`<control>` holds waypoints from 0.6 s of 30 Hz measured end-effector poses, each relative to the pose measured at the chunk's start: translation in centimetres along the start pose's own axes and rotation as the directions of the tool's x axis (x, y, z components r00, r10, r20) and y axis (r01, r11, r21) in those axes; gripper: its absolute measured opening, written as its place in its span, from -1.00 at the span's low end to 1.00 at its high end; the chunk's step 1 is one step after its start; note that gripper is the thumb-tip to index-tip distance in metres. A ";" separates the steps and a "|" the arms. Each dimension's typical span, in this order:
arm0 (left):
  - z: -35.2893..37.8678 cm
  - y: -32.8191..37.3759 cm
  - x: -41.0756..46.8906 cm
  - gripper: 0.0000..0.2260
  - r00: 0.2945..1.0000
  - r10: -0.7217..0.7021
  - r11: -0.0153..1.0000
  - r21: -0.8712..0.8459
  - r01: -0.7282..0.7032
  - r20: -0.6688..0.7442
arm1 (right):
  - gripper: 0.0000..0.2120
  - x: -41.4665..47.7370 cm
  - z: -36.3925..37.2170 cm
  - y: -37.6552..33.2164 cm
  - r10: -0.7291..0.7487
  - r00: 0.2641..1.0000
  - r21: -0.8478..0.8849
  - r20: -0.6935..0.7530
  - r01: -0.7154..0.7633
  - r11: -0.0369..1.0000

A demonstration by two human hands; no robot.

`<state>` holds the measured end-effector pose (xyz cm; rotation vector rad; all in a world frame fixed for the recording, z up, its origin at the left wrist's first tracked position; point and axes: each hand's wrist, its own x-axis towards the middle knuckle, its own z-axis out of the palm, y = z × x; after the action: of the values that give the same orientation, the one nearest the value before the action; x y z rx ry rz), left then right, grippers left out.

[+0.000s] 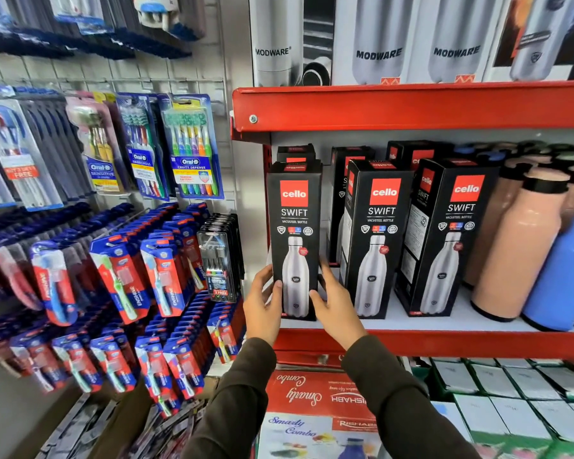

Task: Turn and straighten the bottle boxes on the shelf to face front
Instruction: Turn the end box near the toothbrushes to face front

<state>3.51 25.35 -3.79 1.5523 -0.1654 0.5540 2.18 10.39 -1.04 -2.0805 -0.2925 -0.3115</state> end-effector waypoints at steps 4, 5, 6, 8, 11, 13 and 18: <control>0.2 0.2 0.1 -0.68 1.000 0.008 1.000 0.029 -0.008 -0.002 | -0.31 0.2 0.4 0.2 -0.001 1.000 0.004 -0.030 0.001 1.000; 0.3 0.4 0.3 -0.68 1.000 0.005 0.999 0.041 -0.005 -0.002 | -0.32 0.3 0.5 0.1 -0.002 0.999 0.009 -0.043 0.002 1.000; 0.3 0.4 0.5 -0.68 1.000 0.002 0.999 0.036 -0.002 0.002 | -0.33 0.4 0.5 0.1 -0.008 0.998 0.021 -0.056 0.009 1.000; 0.0 0.5 -0.2 -0.68 1.000 0.017 1.000 0.024 -0.017 0.000 | -0.36 -0.2 0.8 0.2 -0.009 0.996 0.036 -0.085 0.012 0.999; -0.3 0.0 -1.9 -0.69 0.999 -0.034 0.999 0.037 0.033 0.024 | -0.45 -1.9 1.2 1.0 0.031 0.997 0.082 -0.064 -0.025 0.996; -0.6 -0.1 -2.8 -0.70 0.999 -0.032 0.999 0.029 0.031 0.009 | -0.50 -2.6 1.3 1.3 0.023 0.995 0.104 -0.092 -0.013 0.994; -0.5 1.1 -2.8 -0.69 1.000 -0.023 0.999 -0.025 0.023 -0.012 | -0.53 -1.9 0.4 0.9 0.009 0.994 0.153 -0.106 0.008 0.988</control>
<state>0.48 25.15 -4.04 1.5250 -0.1440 0.5416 0.75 10.18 -2.58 -1.9058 -0.2442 -0.3862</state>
